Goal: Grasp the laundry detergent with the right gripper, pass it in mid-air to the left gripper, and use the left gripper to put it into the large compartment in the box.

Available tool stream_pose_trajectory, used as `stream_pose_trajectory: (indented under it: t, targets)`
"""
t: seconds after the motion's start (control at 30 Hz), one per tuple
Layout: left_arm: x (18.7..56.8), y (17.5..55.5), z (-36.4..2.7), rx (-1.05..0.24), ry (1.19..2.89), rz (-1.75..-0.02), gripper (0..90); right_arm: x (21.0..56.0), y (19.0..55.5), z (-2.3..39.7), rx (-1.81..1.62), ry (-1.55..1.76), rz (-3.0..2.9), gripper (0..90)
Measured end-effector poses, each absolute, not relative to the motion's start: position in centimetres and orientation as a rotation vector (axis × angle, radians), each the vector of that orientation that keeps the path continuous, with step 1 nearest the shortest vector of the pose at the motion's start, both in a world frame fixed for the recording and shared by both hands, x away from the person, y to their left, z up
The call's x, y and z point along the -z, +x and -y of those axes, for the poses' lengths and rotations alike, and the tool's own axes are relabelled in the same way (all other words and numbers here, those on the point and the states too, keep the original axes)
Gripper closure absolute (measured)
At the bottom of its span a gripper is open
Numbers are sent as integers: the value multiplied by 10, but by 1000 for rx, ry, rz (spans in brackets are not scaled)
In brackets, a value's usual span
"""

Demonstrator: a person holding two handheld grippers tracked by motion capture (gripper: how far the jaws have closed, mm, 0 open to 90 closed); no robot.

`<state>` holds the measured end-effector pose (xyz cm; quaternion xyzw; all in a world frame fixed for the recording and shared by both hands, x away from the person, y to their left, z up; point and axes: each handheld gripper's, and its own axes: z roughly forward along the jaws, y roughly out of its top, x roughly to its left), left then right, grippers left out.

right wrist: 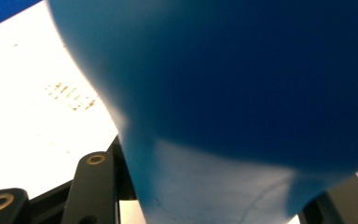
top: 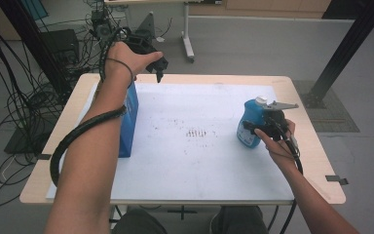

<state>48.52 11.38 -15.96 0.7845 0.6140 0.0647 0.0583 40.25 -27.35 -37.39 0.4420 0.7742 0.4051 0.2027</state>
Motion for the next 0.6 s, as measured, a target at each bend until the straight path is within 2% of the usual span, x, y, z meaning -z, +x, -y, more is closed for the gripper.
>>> stream_pose_trajectory:
  t: [0.37,0.6]
  targets:
    - [138,467,-122,-200,2428,-1651,50,328,410,243,-1143,1183,-2284,441]
    - [126,454,-120,-215,2507,-1518,51,303,418,203,-1159,1086,-2353,443]
